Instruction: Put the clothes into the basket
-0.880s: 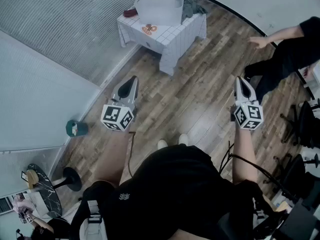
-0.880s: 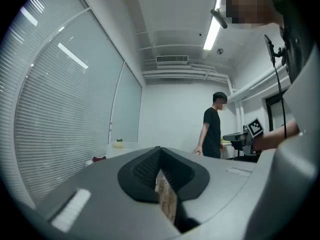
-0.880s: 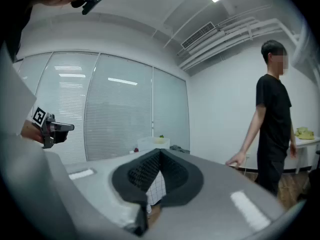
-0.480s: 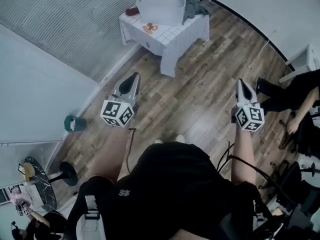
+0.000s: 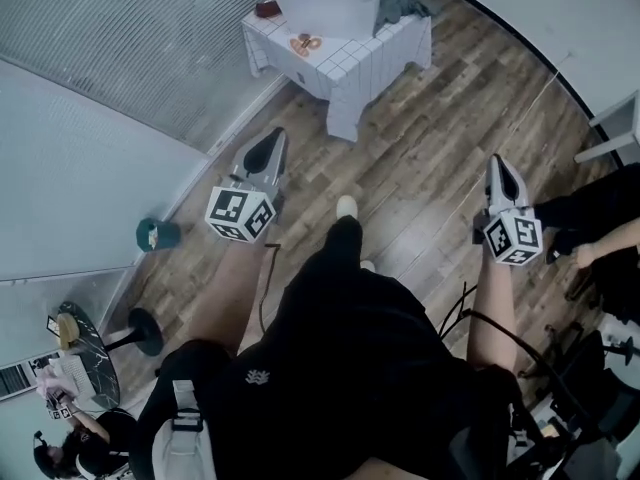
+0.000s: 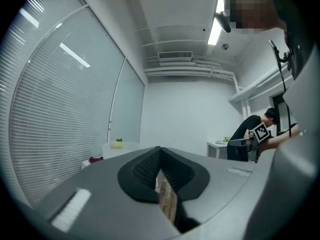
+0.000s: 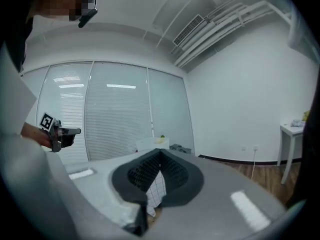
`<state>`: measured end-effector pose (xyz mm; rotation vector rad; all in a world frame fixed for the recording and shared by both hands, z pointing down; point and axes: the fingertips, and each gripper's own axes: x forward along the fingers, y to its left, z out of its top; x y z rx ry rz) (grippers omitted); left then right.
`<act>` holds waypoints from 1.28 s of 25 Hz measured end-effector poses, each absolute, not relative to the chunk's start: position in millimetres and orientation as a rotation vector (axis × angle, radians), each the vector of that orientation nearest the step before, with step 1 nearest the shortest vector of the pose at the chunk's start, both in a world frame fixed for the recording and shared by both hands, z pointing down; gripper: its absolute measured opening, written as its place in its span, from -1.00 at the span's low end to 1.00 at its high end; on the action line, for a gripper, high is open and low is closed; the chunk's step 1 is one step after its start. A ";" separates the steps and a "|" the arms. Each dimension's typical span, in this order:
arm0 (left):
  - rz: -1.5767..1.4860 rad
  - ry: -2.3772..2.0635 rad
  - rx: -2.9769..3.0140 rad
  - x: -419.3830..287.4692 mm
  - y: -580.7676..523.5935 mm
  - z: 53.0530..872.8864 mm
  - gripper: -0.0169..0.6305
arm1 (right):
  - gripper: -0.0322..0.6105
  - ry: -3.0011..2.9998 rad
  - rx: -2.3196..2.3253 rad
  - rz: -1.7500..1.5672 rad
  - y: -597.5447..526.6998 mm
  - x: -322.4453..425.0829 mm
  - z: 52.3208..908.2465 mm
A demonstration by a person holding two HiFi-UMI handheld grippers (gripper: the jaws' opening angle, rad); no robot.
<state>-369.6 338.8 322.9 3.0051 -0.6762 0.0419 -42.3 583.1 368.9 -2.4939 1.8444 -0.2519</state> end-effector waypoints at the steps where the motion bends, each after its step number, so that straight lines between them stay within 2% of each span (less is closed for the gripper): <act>1: 0.044 -0.674 3.013 -363.9 333.3 324.2 -0.93 | -0.89 1.844 -2.489 -0.260 580.4 -38.6 374.6; 7: 0.018 -0.644 3.007 -312.2 278.6 338.6 -0.93 | -0.89 1.830 -2.531 -0.308 553.1 -0.7 394.8; 18: -0.005 -0.511 3.038 -196.6 148.1 319.9 -0.93 | -0.89 1.854 -2.562 -0.340 423.6 79.8 375.3; 32: -0.047 -0.525 3.026 -120.4 5.2 322.2 -0.93 | -0.89 1.885 -2.547 -0.391 269.9 150.4 392.2</act>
